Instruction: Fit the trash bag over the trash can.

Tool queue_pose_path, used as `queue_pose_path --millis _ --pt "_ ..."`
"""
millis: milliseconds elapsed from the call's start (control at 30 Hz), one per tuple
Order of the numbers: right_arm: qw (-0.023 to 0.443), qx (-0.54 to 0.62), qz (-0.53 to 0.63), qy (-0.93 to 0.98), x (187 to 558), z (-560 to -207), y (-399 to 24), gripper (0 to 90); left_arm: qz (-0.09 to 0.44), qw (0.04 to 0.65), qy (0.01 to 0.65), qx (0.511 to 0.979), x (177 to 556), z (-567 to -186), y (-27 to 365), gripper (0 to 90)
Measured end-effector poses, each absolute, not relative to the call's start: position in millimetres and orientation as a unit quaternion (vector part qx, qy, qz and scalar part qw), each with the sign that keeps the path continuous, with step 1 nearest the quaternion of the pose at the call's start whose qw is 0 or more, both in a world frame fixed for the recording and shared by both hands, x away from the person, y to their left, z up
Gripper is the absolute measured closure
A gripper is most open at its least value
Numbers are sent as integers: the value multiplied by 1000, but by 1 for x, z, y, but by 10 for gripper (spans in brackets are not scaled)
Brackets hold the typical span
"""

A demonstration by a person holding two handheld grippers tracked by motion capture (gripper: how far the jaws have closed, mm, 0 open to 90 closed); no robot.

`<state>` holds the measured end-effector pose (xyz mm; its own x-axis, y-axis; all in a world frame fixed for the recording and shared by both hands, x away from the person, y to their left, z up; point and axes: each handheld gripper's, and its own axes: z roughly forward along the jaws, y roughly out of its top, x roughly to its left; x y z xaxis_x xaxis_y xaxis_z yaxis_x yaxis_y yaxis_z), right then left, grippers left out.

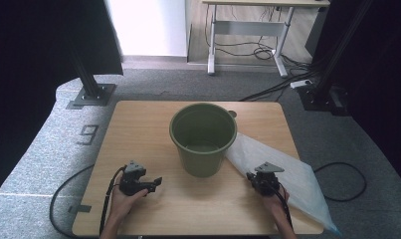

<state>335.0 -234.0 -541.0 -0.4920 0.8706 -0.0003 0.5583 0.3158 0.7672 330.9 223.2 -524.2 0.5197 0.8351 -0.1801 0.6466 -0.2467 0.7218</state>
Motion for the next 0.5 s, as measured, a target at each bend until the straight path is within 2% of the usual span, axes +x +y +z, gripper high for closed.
queue_pose_path --millis 33,100,233,333,500 --pt "212 459 367 781 334 -539 -234 836 120 390 473 781 332 -524 223 200" --pt "221 456 370 779 335 -535 -233 638 119 389 472 782 334 -525 223 200" --pt "219 456 383 773 351 -524 -224 445 118 384 472 785 335 -527 223 201" --pt "212 455 374 780 373 -522 -208 374 118 384 472 785 334 -526 222 201" --pt "214 453 360 787 386 -528 -193 365 118 377 473 787 331 -528 220 201"
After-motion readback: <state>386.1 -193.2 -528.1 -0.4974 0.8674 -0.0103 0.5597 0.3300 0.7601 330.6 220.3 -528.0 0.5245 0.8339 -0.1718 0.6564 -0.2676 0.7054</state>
